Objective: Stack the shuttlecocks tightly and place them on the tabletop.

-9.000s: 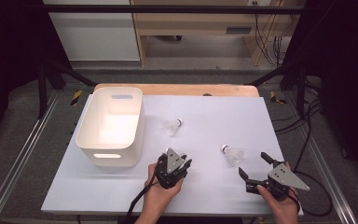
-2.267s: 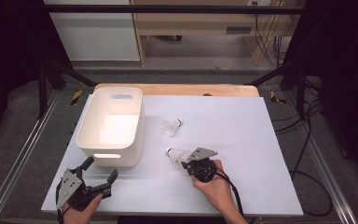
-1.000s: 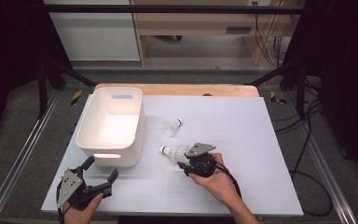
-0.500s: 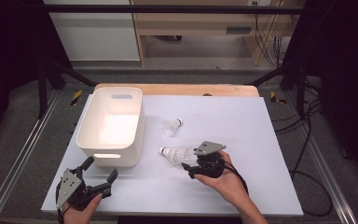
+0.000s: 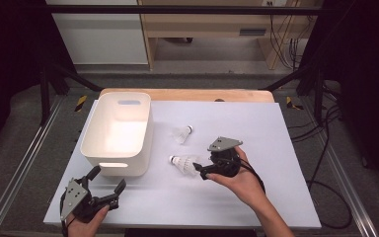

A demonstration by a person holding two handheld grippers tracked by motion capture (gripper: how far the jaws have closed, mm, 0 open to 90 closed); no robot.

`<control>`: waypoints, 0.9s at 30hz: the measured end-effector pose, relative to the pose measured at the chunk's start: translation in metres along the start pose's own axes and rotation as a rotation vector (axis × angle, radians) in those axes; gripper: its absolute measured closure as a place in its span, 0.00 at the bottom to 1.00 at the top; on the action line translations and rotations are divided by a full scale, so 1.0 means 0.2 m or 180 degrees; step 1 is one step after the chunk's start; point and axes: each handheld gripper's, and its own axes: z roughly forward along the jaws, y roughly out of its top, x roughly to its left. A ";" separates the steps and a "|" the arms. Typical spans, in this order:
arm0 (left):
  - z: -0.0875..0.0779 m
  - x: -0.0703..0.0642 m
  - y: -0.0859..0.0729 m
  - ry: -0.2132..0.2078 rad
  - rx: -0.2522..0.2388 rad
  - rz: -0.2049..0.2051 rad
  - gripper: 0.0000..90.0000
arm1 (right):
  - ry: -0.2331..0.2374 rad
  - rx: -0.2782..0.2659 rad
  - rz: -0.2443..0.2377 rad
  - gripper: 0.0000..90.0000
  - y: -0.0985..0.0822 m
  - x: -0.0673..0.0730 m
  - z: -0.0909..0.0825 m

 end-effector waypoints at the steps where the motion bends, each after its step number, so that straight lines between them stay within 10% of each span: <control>1: 0.00 0.00 0.00 -0.0003 -0.0007 -0.0006 0.02 | 0.0003 -0.0009 -0.0002 0.16 0.01 -0.01 0.00; 27: 0.00 0.00 0.00 -0.0002 0.0006 0.0014 0.02 | -0.0145 0.0030 0.0116 0.10 0.33 -0.18 0.29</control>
